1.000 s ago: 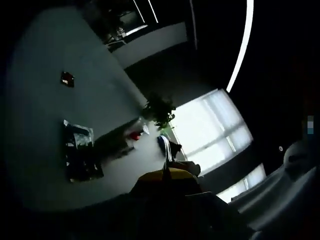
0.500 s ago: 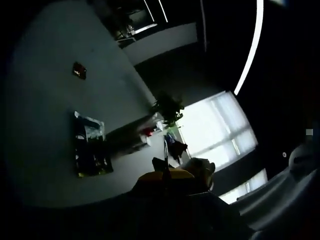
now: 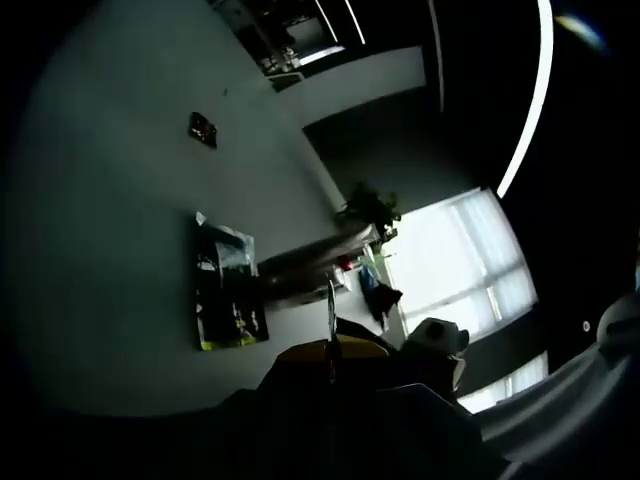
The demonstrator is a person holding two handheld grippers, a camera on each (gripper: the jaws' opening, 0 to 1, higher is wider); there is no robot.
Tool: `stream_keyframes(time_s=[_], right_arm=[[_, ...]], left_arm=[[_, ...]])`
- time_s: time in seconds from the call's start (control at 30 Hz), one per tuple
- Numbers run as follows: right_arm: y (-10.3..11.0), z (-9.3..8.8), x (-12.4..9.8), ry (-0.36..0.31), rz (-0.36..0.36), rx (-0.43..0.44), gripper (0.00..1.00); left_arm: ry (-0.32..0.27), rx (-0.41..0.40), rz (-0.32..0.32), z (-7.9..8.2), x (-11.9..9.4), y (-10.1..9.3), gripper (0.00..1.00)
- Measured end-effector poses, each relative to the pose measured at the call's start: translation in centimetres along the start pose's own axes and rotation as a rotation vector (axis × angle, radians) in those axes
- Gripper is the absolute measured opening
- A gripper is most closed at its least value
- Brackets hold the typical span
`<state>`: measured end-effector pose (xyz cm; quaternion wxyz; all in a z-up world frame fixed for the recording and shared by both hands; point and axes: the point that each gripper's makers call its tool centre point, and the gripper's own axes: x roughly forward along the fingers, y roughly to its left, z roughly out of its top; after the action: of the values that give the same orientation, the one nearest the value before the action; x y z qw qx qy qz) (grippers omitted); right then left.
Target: Arrange the skincare products in the storage area until every visible bottle or jar stands upright without overlapping.
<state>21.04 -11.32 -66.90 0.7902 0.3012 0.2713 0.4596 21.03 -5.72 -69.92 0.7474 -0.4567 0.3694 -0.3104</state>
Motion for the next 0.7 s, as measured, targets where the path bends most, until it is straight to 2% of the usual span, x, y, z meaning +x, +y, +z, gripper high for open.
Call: stream_keyframes(time_s=[0.2, 0.6, 0.7], right_arm=[[-1.3, -0.4, -0.4, 0.014, -0.058, -0.005, 0.86], [-2.7, -0.8, -0.9, 0.039, -0.108, 0.036, 0.95], [-2.8, -0.9, -0.9, 0.047, -0.116, 0.036, 0.97]], left_arm=[[0.007, -0.015, 0.053, -0.2, 0.0, 2.1, 0.00], [0.028, 0.002, 0.199, -0.4, 0.1, 6.9, 0.00], [0.025, -0.010, 0.218, -0.4, 0.2, 7.8, 0.00]])
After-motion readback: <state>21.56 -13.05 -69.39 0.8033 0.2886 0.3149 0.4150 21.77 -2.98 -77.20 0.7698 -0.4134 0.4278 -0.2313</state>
